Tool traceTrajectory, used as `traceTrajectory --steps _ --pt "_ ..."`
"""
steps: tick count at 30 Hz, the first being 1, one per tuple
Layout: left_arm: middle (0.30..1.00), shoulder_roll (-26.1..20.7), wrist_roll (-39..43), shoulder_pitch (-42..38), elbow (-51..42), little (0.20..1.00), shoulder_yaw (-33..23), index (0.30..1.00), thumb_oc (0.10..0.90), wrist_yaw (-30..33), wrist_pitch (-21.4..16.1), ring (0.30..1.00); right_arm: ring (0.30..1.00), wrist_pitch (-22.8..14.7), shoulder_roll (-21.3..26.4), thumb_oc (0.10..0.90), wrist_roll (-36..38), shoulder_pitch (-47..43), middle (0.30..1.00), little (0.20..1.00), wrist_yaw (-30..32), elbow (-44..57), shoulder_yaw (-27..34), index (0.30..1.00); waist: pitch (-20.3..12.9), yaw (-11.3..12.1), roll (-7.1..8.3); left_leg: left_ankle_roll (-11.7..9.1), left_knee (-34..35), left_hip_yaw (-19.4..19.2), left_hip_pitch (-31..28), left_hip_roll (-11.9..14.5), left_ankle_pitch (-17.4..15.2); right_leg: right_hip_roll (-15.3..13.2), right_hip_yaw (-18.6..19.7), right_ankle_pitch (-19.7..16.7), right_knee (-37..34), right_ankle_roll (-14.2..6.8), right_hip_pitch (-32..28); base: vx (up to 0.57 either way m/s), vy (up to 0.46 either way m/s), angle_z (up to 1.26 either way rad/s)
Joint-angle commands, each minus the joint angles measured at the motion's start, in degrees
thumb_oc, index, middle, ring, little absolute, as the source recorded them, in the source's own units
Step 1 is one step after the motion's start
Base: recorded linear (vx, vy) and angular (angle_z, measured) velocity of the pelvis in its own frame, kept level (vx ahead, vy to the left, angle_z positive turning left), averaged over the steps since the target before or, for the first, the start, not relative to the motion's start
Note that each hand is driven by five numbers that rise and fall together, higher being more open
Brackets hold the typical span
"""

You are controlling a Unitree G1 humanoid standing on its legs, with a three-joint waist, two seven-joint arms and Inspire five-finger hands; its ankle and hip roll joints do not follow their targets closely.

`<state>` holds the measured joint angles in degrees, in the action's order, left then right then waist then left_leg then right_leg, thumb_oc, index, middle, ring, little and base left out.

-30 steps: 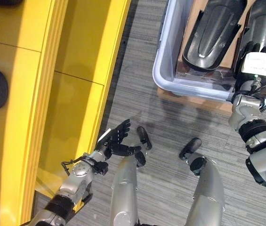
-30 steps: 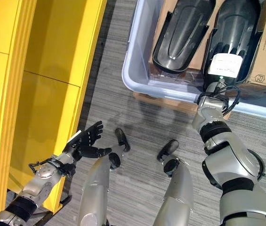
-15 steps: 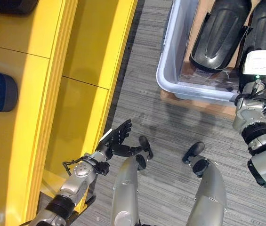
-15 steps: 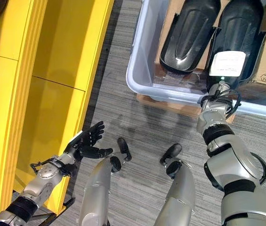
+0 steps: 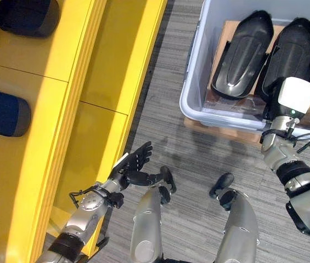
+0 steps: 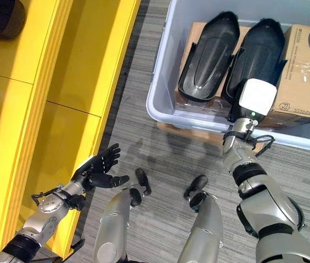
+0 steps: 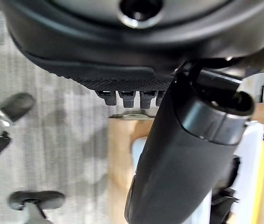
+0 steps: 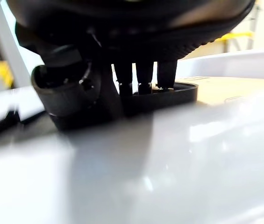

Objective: Move parts from the plastic box to the shelf.

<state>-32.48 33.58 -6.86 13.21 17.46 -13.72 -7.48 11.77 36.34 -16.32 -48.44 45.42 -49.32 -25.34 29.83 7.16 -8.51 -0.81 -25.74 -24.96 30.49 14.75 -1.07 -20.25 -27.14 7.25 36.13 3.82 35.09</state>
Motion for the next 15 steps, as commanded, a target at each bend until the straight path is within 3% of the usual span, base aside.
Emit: traceTrajectory --steps 1,7,10,15 --pt "1.0 -1.7 2.9 3.7 -8.0 1.0 -3.7 1.0 0.9 -1.0 -2.6 1.0 0.3 -3.2 2.9 0.4 1.3 1.6 0.3 0.3 5.9 6.8 5.2 0.3 0.0 -1.4 0.03 -3.0 4.5 1.3 -7.3 0.7 -4.8 1.4 5.9 7.0 2.6 -8.0 -4.1 0.03 0.057 -0.06" --pt "1.0 -0.3 2.9 6.1 -10.4 1.0 -4.4 1.0 0.9 1.7 -1.9 1.0 0.3 -6.4 2.3 0.4 -4.1 8.4 0.3 0.3 12.0 26.9 16.6 0.3 0.0 -4.0 2.12 -2.7 6.5 0.3 -15.7 0.3 -4.8 2.9 7.0 7.1 -0.3 -8.0 -12.4 0.05 0.062 -0.13" --pt "1.0 0.1 2.9 6.7 -10.7 1.0 -4.2 1.0 0.9 2.9 -1.8 1.0 0.3 -6.6 1.8 0.4 -6.8 10.2 0.3 0.3 11.4 34.1 19.1 0.3 -0.1 -4.8 2.87 -2.7 7.0 0.2 -18.9 0.1 -4.9 3.5 7.5 7.0 -1.6 -7.8 -15.8 0.07 0.043 -0.21" --pt "1.0 0.9 2.5 8.7 -11.2 1.0 -3.9 1.0 0.9 3.6 -1.1 1.0 0.3 -6.6 2.4 0.4 -10.3 12.1 0.3 0.3 7.5 41.3 20.8 0.3 -3.0 -5.3 3.8 -2.8 8.2 0.0 -22.4 0.0 -4.8 4.6 7.8 6.8 -4.8 -7.4 -20.2 0.09 0.023 -0.12"
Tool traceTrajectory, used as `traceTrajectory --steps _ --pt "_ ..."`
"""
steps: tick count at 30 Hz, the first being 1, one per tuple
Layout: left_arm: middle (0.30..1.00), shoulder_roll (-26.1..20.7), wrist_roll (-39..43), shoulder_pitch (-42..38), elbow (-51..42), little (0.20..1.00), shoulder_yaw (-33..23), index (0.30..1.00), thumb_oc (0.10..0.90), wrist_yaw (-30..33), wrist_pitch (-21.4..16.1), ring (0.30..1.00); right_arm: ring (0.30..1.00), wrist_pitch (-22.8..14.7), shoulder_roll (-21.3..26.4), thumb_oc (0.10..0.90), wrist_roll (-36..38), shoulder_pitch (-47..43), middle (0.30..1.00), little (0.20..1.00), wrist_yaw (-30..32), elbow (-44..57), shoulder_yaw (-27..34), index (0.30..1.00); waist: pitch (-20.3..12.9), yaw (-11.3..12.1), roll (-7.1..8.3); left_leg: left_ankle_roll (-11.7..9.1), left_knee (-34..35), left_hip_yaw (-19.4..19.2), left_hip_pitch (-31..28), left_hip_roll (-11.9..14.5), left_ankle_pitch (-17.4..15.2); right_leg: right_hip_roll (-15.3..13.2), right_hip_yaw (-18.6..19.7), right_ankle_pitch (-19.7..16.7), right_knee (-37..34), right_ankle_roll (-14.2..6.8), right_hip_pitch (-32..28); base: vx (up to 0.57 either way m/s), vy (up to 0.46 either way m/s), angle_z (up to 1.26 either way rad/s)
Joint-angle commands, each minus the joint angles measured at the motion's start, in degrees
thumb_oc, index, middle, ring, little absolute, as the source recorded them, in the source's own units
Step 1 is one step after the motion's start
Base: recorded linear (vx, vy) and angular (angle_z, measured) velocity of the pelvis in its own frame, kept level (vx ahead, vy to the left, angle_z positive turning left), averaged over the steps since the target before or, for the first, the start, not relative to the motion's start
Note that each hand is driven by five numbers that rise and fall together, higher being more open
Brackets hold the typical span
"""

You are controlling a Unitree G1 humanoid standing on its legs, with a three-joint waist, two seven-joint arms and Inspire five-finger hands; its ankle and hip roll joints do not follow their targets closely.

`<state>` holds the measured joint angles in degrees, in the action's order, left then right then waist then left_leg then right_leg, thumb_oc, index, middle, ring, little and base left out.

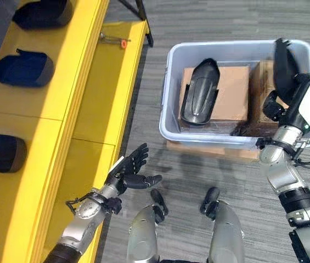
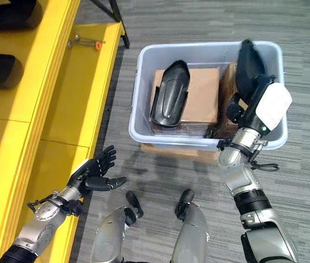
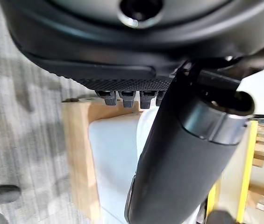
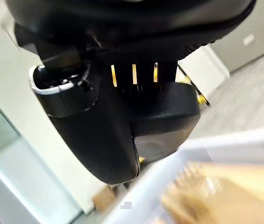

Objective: Move parts from the plastic box to the shelf.

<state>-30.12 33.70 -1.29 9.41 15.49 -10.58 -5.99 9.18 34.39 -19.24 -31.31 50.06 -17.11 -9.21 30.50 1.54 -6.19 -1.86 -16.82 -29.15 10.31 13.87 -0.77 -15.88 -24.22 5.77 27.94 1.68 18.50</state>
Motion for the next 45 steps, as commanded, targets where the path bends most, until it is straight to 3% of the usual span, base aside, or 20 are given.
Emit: traceTrajectory --steps 1,10,17,27,34,37,38,39,41,45 --pt "1.0 -1.3 2.4 3.9 -7.6 1.0 -2.1 1.0 0.9 0.2 -2.4 1.0 0.3 -3.9 4.7 0.4 -8.1 -4.7 0.3 0.3 1.7 11.4 4.8 0.3 -4.9 0.3 1.79 -1.9 -0.3 4.3 -3.2 0.8 -5.1 0.7 5.0 8.2 2.4 -5.1 -5.0 0.08 0.018 -0.19" --pt "1.0 -0.6 1.3 6.8 -8.3 1.0 -2.5 1.0 0.9 0.3 -1.1 1.0 0.3 -5.3 5.3 0.4 -9.7 -1.8 0.3 0.3 -0.9 18.5 5.0 0.3 -10.3 0.0 3.18 -2.0 2.3 4.2 -8.0 0.3 -5.0 2.4 4.9 8.0 -3.1 -4.8 -11.4 0.07 0.002 -0.04" --pt "1.0 -0.3 0.6 7.9 -9.4 1.0 -3.5 1.0 0.9 1.6 0.6 1.0 0.3 -10.4 5.8 0.4 -11.3 0.8 0.3 0.3 -7.4 23.9 4.6 0.3 -14.0 0.0 3.81 -2.3 3.5 4.3 -10.4 0.9 -4.7 3.2 4.6 8.4 -5.3 -4.2 -14.8 0.02 -0.014 -0.01" --pt "1.0 1.1 1.4 10.7 -8.9 1.0 -6.1 1.0 0.9 4.1 1.5 1.0 0.3 -16.2 8.2 0.4 -15.9 2.9 0.3 0.3 -16.5 30.8 0.1 0.3 -15.3 1.2 4.5 -3.4 2.9 4.5 -9.8 3.4 -2.7 4.2 3.2 9.9 -5.0 -3.0 -16.1 -0.01 -0.041 0.01" --pt "1.0 1.6 0.1 13.3 -8.0 1.0 -8.2 1.0 0.9 4.9 -1.3 1.0 0.3 -20.1 10.3 0.4 -17.7 0.5 0.3 0.3 -19.8 34.3 -3.6 0.3 -14.0 4.0 4.45 -5.6 2.9 5.4 -7.0 7.0 2.7 3.3 -1.1 12.1 -1.0 -2.2 -14.8 -0.08 -0.049 0.13" --pt "1.0 2.1 -0.9 15.4 -7.7 1.0 -9.0 1.0 0.9 2.0 -3.1 1.0 0.3 -20.8 11.4 0.4 -18.0 0.0 0.3 0.3 -21.3 36.5 -3.9 0.3 -13.7 4.4 4.62 -7.5 2.5 1.2 -5.9 11.5 7.5 1.7 -5.3 11.9 -1.7 -2.1 -15.2 -0.09 -0.016 0.33" --pt "1.0 2.1 -1.0 15.5 -7.6 1.0 -9.0 1.0 0.9 1.7 -3.4 1.0 0.3 -20.9 11.5 0.4 -18.2 0.1 0.3 0.3 -21.4 36.8 -3.9 0.3 -13.7 4.3 4.63 -7.7 2.3 0.6 -5.8 11.9 7.8 1.5 -5.9 11.7 -2.0 -2.1 -15.4 -0.15 0.0 0.4" --pt "1.0 1.9 -0.8 15.3 -7.3 1.0 -8.2 1.0 0.9 1.0 -4.2 1.0 0.3 -20.8 12.9 0.4 -18.1 0.0 0.3 0.3 -21.7 38.1 -3.8 0.3 -13.9 3.4 4.77 -8.4 0.7 -2.7 -5.7 13.7 8.9 0.9 -7.5 10.6 -4.0 -2.4 -15.7 -0.12 0.024 0.74" --pt "1.0 1.5 -0.3 14.7 -7.4 1.0 -7.7 1.0 0.9 0.5 -4.3 1.0 0.3 -20.9 13.9 0.4 -17.9 -0.1 0.3 0.3 -22.1 38.8 -3.9 0.3 -14.1 3.1 4.7 -8.5 -0.4 -3.5 -5.7 14.3 8.8 0.9 -8.3 10.3 -4.5 -2.4 -15.7 -0.14 0.079 0.92" --pt "1.0 1.0 0.4 11.7 -6.7 1.0 -5.8 1.0 0.9 -2.5 -4.0 1.0 0.3 -20.4 15.7 0.4 -18.3 -1.3 0.3 0.3 -20.8 39.4 -5.4 0.3 -14.9 3.0 5.33 -7.3 -8.0 -4.2 -6.5 13.6 5.5 1.1 -9.3 11.5 -3.5 -1.3 -15.2 -0.13 0.16 0.68"
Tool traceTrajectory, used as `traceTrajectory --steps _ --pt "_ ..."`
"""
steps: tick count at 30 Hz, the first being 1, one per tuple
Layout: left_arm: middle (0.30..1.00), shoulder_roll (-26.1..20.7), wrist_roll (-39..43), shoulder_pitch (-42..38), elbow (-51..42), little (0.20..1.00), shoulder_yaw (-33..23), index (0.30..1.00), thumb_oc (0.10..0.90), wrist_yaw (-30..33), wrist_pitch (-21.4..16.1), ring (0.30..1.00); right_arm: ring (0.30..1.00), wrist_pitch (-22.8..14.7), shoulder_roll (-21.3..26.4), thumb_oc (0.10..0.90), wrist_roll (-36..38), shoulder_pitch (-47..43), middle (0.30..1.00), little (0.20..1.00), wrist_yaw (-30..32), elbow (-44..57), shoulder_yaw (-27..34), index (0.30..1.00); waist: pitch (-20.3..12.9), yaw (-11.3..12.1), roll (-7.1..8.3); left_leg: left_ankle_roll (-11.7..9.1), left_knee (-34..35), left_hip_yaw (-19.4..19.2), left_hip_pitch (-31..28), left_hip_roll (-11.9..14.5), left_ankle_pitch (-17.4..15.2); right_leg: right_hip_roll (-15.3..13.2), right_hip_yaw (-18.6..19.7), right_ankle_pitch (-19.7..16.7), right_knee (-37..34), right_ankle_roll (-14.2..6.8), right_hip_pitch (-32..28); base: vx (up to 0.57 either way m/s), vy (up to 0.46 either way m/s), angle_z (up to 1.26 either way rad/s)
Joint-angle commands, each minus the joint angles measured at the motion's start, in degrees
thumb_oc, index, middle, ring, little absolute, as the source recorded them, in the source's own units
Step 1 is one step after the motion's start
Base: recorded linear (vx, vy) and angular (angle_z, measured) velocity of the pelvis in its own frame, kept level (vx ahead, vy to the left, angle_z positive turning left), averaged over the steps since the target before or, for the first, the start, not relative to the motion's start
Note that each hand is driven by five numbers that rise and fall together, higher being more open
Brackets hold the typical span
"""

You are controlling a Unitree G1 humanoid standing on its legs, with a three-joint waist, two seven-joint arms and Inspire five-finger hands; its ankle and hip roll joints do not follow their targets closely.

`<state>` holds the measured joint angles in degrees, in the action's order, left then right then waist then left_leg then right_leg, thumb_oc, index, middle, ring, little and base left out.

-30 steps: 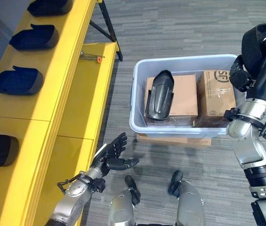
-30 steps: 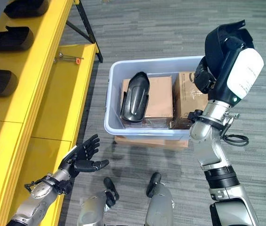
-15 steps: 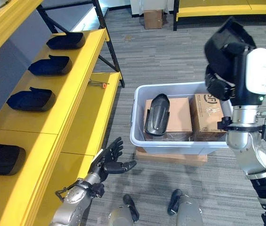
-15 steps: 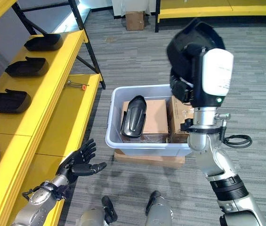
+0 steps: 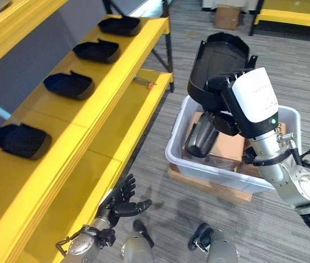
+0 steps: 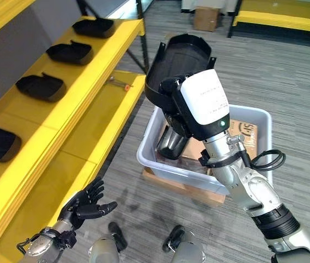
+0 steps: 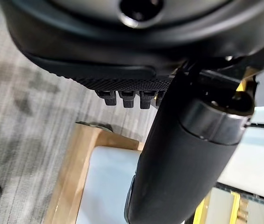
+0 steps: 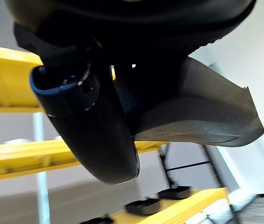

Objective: Move parts from the plastic box to the shelf.

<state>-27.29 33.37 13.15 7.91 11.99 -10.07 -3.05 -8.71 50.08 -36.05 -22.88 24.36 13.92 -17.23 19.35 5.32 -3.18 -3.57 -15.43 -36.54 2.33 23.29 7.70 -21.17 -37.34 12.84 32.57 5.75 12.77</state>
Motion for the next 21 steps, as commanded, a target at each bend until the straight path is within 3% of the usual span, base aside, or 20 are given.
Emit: traceTrajectory --steps 1,6,9,12,21 --pt "1.0 -2.2 1.1 -4.2 -5.1 1.0 -1.2 1.0 0.9 -3.5 -6.2 1.0 0.3 -2.4 0.2 0.4 -1.6 -9.9 0.3 0.3 5.1 8.7 2.5 0.3 -4.2 -1.1 2.53 -4.6 -11.3 2.8 1.2 3.0 -4.9 6.4 3.8 4.5 -8.0 -4.9 -9.5 -0.07 0.285 0.64" --pt "1.0 -2.3 1.4 -6.2 -3.6 1.0 2.0 1.0 0.9 -4.8 -3.4 1.0 0.3 -1.5 -2.0 0.4 -3.1 -8.9 0.3 0.3 4.4 7.7 2.1 0.3 -6.2 -1.3 2.11 -1.0 -6.3 2.4 -0.9 -2.0 -10.3 5.3 3.4 4.1 -6.3 -5.7 -9.7 0.03 0.326 0.73" --pt "1.0 -2.4 1.0 -6.3 -4.2 1.0 3.9 1.0 0.9 -5.7 -3.5 1.0 0.3 -2.0 -3.1 0.4 -3.0 -7.5 0.3 0.3 4.2 8.4 2.7 0.3 -7.0 -0.9 1.91 0.8 -2.7 3.2 -1.7 -5.1 -13.5 4.6 3.6 2.2 -7.5 -7.4 -10.3 0.02 0.283 0.49" --pt "1.0 -3.1 0.2 -6.1 -5.0 1.0 5.1 1.0 0.9 -4.5 -4.7 1.0 0.3 -3.6 -3.5 0.4 -4.4 -5.7 0.3 0.3 3.7 10.8 3.2 0.3 -7.1 0.0 1.65 2.0 0.7 4.7 -2.3 -7.7 -14.0 3.4 3.8 0.2 -8.2 -9.1 -10.5 -0.01 0.273 0.42" --pt "1.0 -4.1 2.0 -5.5 -5.9 1.0 5.5 1.0 0.9 -3.9 -10.1 1.0 0.3 -5.9 -3.9 0.4 -3.9 -6.4 0.3 0.3 1.2 14.7 1.0 0.3 -4.3 3.3 1.77 3.4 0.5 6.6 1.4 -10.1 -14.1 1.2 3.4 -2.5 -10.1 -10.8 -10.8 -0.09 0.18 0.31"
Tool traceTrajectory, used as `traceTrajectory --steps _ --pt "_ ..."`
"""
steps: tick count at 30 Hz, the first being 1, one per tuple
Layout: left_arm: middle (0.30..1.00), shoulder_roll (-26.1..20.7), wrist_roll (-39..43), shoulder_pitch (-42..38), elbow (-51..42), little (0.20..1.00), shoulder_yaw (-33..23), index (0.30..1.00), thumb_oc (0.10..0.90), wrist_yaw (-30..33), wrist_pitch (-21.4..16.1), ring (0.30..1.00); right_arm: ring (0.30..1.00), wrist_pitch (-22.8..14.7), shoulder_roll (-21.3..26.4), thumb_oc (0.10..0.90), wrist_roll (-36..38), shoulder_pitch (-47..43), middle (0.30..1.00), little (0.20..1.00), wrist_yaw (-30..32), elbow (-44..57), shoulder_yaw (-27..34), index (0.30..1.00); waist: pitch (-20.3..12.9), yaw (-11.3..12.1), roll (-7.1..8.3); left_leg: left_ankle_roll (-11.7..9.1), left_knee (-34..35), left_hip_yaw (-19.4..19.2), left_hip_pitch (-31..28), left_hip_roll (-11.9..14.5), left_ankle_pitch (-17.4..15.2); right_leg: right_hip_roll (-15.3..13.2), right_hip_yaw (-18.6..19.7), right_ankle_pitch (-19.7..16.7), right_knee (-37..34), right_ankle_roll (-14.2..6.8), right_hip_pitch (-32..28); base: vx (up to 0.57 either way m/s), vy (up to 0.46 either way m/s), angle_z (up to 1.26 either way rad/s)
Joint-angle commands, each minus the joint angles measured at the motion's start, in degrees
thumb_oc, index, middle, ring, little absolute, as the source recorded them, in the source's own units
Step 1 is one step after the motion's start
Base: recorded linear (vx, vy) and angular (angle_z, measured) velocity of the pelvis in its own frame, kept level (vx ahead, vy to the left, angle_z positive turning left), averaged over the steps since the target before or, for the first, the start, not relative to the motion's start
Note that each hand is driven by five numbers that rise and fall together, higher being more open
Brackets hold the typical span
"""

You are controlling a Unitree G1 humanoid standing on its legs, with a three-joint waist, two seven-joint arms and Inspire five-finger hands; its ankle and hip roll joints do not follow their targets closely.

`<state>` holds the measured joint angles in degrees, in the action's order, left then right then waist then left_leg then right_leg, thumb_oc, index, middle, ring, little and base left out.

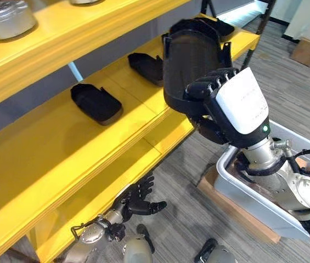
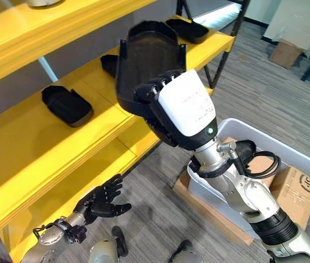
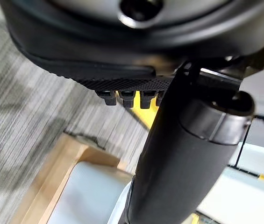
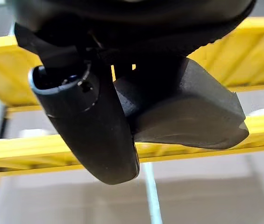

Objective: Move parts from the plastic box to the shelf.

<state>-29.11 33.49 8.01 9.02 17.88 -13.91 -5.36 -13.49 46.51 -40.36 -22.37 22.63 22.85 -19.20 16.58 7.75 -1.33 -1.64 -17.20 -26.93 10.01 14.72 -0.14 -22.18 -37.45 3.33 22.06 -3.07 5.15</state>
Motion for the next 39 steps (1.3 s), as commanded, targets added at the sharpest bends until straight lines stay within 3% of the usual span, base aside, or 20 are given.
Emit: traceTrajectory --steps 1,7,11,12,13,15,16,19,20,25,27,30,32,36,39 --pt "1.0 -2.2 1.8 -0.4 -6.9 1.0 -0.4 1.0 0.9 -0.1 -8.0 1.0 0.3 -1.1 -0.5 0.4 0.3 -7.3 0.3 0.3 3.1 5.7 2.5 0.3 -1.4 1.0 -0.08 1.7 2.2 -2.9 -6.2 -1.8 -6.4 2.1 3.5 6.9 0.4 -2.0 -3.2 -0.05 0.152 0.14" --pt "1.0 -2.8 1.0 -1.1 -6.4 1.0 -0.4 1.0 0.9 0.0 -10.4 1.0 0.3 -3.8 -2.3 0.4 3.7 -11.1 0.3 0.3 1.2 5.0 0.6 0.3 -0.2 2.3 -0.68 2.4 2.2 -2.3 -4.7 -3.9 -6.6 0.0 4.0 3.5 -1.7 -3.4 -3.7 -0.08 0.176 0.15" --pt "1.0 -3.1 1.2 -1.5 -6.8 1.0 -1.8 1.0 0.9 -1.6 -8.6 1.0 0.3 -5.4 -3.9 0.4 7.7 -8.8 0.3 0.3 -2.4 5.3 1.0 0.3 -0.6 1.1 -1.1 3.3 4.6 1.2 -4.6 -7.0 -6.2 3.3 10.9 6.2 0.9 -3.3 -3.7 0.02 0.104 0.37" --pt "1.0 -3.2 1.2 -1.4 -6.9 1.0 -1.8 1.0 0.9 -1.6 -8.5 1.0 0.3 -5.5 -3.9 0.4 7.7 -8.7 0.3 0.3 -2.4 5.3 1.0 0.3 -0.6 1.1 -1.03 3.3 4.7 1.2 -4.6 -7.1 -6.2 3.2 10.9 6.3 1.1 -3.3 -3.6 0.08 0.049 0.9" --pt "1.0 -3.9 0.4 -1.7 -7.4 1.0 -2.1 1.0 0.9 -2.8 -7.1 1.0 0.3 -7.9 -3.9 0.4 6.1 -5.9 0.3 0.3 -0.8 4.9 2.7 0.3 -0.9 -0.6 -0.81 3.9 6.2 4.0 -5.1 -9.0 -6.5 7.2 16.4 8.5 3.1 -3.3 -2.7 0.1 0.03 1.11" --pt "1.0 -4.7 0.7 -0.7 -8.0 1.0 -3.3 1.0 0.9 -3.5 -6.2 1.0 0.3 -10.7 -3.2 0.4 4.8 -2.4 0.3 0.3 1.5 5.5 5.1 0.3 -1.4 -1.5 -0.39 3.6 8.4 3.4 -5.5 -9.4 -4.9 12.0 15.5 9.3 0.7 -2.5 -2.9 0.06 0.015 1.2" --pt "1.0 -4.8 1.0 -0.6 -8.0 1.0 -3.3 1.0 0.9 -3.5 -6.2 1.0 0.3 -11.0 -3.2 0.4 4.9 -2.2 0.3 0.3 1.5 5.5 5.3 0.3 -1.5 -1.6 -0.12 3.0 8.5 4.2 -6.1 -9.8 -5.8 12.3 16.1 10.2 0.5 -2.9 -3.3 -0.01 -0.027 0.78" --pt "1.0 -5.0 2.1 1.7 -9.7 1.0 -4.8 1.0 0.9 -4.0 -4.6 1.0 0.3 -13.8 -2.3 0.4 2.2 -0.1 0.3 0.3 4.5 6.5 6.4 0.3 -0.7 -1.8 1.53 0.8 7.3 3.5 -3.7 -9.0 -3.6 18.3 15.8 7.7 -8.0 -0.6 -5.6 0.04 -0.127 0.01" --pt "1.0 -5.0 1.8 2.6 -10.3 1.0 -4.9 1.0 0.9 -4.3 -4.4 1.0 0.3 -14.5 -2.2 0.4 0.3 0.0 0.3 0.3 6.1 6.3 6.4 0.3 -0.4 -1.9 1.89 0.3 5.9 4.0 -2.4 -8.8 -3.6 18.9 16.9 7.1 -10.3 0.1 -6.8 0.04 -0.166 -0.21" --pt "1.0 -5.1 2.8 3.5 -10.7 1.0 -6.6 1.0 0.9 -6.9 -2.9 1.0 0.3 -19.1 -2.0 0.4 -3.2 -0.2 0.3 0.3 8.0 4.9 5.3 0.3 -0.1 -2.6 1.57 0.3 2.7 4.0 -0.7 -7.3 -4.4 18.5 17.2 6.3 -13.2 0.8 -8.1 -0.03 -0.162 0.15" --pt "1.0 -5.2 1.9 3.2 -10.3 1.0 -6.3 1.0 0.9 -7.8 -2.9 1.0 0.3 -19.0 -2.5 0.4 -4.6 -1.4 0.3 0.3 7.3 4.7 3.9 0.3 0.1 -2.6 1.23 -0.2 1.9 3.8 -0.6 -7.1 -5.3 18.3 17.4 6.9 -13.4 0.8 -8.6 -0.01 -0.107 0.3" --pt "1.0 -5.6 0.6 2.8 -9.5 1.0 -5.3 1.0 0.9 -10.4 -3.0 1.0 0.3 -15.8 -3.8 0.4 -6.9 -4.6 0.3 0.3 4.2 3.9 1.1 0.3 -0.1 -4.1 0.75 0.2 -0.1 -2.6 -1.5 -5.4 -6.5 17.9 15.2 6.8 -14.4 1.3 -9.3 -0.03 -0.104 0.51" --pt "1.0 -5.9 0.2 3.0 -10.0 1.0 -5.7 1.0 0.9 -11.5 -2.4 1.0 0.3 -15.5 -3.8 0.4 -6.7 -4.8 0.3 0.3 3.4 3.5 0.9 0.3 -0.6 -4.7 0.56 0.2 -1.7 -4.2 -1.9 -3.8 -7.2 17.5 14.2 7.3 -13.6 1.8 -8.8 -0.03 -0.04 0.72" --pt "1.0 -5.9 -0.5 2.8 -9.6 1.0 -5.7 1.0 0.9 -11.3 -2.5 1.0 0.3 -16.4 -4.1 0.4 -7.8 -4.8 0.3 0.3 3.6 2.5 -0.1 0.3 -1.5 -5.0 0.67 0.0 -3.2 -3.2 -3.3 -1.1 -7.9 16.9 13.8 8.7 -10.9 2.6 -7.3 -0.02 0.041 0.35" --pt "1.0 -5.2 -1.1 2.2 -9.3 1.0 -5.3 1.0 0.9 -10.5 -1.7 1.0 0.3 -16.6 -3.7 0.4 -7.9 -4.9 0.3 0.3 3.5 2.4 -1.0 0.3 -2.7 -5.0 1.01 -1.5 -2.3 -1.1 -5.3 2.3 -5.9 15.9 13.6 10.0 -8.4 3.2 -5.8 0.02 0.153 0.03"
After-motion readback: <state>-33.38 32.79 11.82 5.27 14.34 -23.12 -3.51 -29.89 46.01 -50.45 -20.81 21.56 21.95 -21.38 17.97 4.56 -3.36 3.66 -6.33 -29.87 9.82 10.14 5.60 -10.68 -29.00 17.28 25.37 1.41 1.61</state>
